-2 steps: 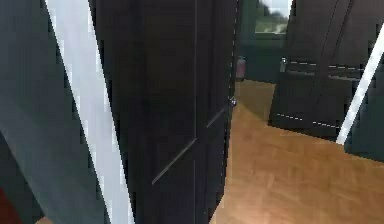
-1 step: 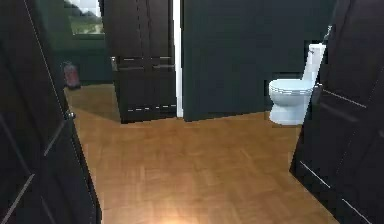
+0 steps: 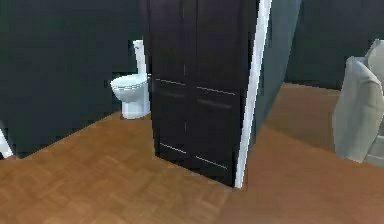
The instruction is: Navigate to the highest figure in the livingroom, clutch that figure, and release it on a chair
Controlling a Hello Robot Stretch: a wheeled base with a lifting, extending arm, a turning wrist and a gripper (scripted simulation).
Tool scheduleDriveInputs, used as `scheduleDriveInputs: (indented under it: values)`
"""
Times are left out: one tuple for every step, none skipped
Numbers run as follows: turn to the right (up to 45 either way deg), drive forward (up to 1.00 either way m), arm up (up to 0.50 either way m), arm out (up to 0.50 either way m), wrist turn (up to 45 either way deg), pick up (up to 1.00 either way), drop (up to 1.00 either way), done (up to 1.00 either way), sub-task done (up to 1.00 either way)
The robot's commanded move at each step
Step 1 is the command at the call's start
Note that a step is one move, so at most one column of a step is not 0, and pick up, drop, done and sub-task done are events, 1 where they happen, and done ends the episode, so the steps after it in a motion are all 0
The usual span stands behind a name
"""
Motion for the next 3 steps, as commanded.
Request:
scheduleDriveInputs:
  values:
    - [45.0,0.0,0.0,0.0,0.0,0.0,0.0,0.0,0.0]
    - [27.0,0.0,0.0,0.0,0.0,0.0,0.0,0.0,0.0]
    - [0.0,0.15,0.0,0.0,0.0,0.0,0.0,0.0,0.0]
